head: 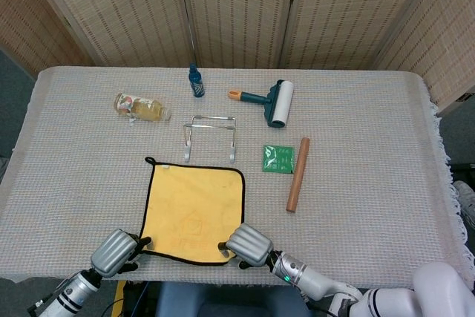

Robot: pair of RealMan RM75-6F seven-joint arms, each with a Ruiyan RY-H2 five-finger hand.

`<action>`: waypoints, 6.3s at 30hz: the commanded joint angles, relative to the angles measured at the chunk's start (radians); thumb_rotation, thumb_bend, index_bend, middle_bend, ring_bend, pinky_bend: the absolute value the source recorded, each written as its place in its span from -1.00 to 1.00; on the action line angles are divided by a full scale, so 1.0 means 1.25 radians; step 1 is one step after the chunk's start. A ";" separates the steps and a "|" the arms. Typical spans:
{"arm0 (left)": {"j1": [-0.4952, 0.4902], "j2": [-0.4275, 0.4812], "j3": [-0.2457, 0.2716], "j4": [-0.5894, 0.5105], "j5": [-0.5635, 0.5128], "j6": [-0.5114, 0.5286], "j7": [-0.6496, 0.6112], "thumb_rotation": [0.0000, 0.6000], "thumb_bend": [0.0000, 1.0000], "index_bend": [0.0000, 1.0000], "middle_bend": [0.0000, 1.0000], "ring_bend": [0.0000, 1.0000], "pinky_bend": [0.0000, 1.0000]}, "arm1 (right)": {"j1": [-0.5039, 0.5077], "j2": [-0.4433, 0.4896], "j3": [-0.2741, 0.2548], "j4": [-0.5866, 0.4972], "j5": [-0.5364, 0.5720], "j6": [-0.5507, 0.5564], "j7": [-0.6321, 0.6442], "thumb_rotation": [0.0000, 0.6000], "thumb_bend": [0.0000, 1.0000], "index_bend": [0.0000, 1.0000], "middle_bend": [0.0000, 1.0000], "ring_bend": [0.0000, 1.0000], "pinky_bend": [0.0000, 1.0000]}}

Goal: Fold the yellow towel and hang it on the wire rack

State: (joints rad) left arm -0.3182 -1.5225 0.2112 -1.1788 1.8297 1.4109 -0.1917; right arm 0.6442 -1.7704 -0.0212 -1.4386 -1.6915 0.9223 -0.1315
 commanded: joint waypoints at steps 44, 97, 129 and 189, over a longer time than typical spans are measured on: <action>-0.311 0.107 -0.212 -0.124 -0.319 -0.474 -0.206 1.00 0.02 0.05 0.73 0.57 0.78 | 0.056 -0.044 0.190 0.081 0.327 0.026 -0.142 1.00 -0.13 0.22 0.80 0.96 1.00; -0.352 0.059 -0.300 -0.021 -0.528 -0.561 -0.026 1.00 -0.22 -0.92 0.69 0.51 0.78 | 0.194 -0.198 0.236 0.407 0.357 0.013 -0.168 1.00 -0.14 0.20 0.80 0.96 1.00; -0.225 0.211 -0.258 -0.227 -0.424 -0.389 -0.045 1.00 -0.25 -0.94 0.69 0.51 0.78 | 0.164 -0.010 0.062 0.301 0.129 0.041 -0.009 1.00 -0.60 -0.08 0.75 0.96 1.00; -0.136 0.250 -0.235 -0.243 -0.373 -0.272 0.014 1.00 -0.26 -0.92 0.67 0.48 0.76 | 0.205 0.159 0.310 0.004 0.200 0.197 -0.171 1.00 0.13 0.36 0.82 0.97 1.00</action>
State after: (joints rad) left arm -0.4880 -1.2104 -0.0825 -1.4821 1.3627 1.0710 -0.1750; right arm 0.8958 -1.6101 0.3281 -1.3811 -1.4768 1.1613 -0.2880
